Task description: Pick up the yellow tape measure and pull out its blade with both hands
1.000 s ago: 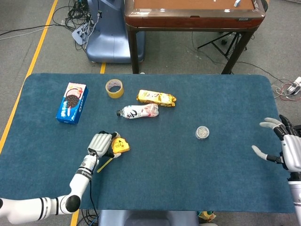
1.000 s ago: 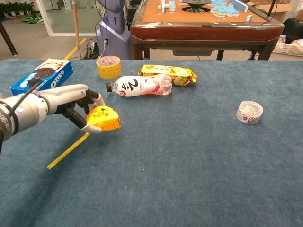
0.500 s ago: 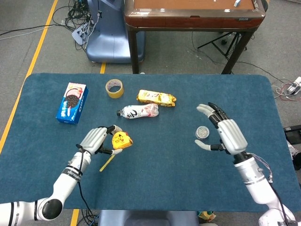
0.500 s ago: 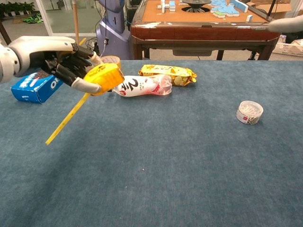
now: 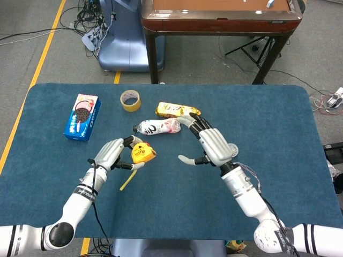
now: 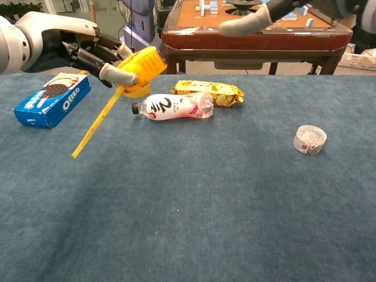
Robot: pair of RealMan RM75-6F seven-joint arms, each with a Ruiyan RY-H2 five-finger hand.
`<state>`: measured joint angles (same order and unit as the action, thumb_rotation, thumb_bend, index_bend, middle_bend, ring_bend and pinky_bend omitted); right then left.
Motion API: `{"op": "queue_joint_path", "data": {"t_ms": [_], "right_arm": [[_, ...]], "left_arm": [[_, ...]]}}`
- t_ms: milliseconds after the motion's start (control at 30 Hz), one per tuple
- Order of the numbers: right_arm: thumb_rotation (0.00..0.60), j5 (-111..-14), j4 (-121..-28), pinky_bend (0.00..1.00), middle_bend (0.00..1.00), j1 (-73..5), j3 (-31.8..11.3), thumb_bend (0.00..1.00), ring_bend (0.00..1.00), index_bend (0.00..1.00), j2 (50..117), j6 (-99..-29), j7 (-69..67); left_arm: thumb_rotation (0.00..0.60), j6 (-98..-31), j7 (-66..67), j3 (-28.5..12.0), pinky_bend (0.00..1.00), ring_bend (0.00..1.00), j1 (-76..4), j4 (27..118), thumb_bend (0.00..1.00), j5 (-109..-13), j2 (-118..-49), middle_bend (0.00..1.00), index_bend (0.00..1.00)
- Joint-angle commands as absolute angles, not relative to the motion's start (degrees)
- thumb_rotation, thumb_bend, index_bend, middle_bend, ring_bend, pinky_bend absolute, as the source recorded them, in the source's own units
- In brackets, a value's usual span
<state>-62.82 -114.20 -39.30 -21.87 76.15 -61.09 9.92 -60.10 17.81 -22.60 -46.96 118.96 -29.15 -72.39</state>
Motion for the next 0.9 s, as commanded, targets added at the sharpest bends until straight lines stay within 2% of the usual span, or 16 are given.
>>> {"op": "queue_joint_path", "data": {"t_ms": [33,467,900], "right_arm": [[0.600,-58.38,-114.00,0.08,0.12,-42.59,-23.38,0.27,0.01,0.13,78.73,-60.53,13.61],[0.600,-47.87,-112.69,0.08,0.12,-49.91,-24.80,0.27,0.01,0.13,81.77,-61.84,20.82],[0.600,-44.70,-110.98,0.08,0.12,-52.26,-23.95,0.27,0.01,0.13,82.34,-62.78,21.51]], "left_arm": [[0.600,-60.88,17.50,-23.36,0.23,0.32,-48.48,119.55,0.19,-27.08,-72.30,0.45,0.44],[0.600,-62.11,16.48,-24.02,0.24,0.32,-51.69,120.22,0.19,-22.77,-71.82,0.45,0.44],[0.600,-62.55,15.40,-23.48,0.25,0.33,-53.01,120.46,0.19,-22.17,-71.05,0.45,0.44]]}}
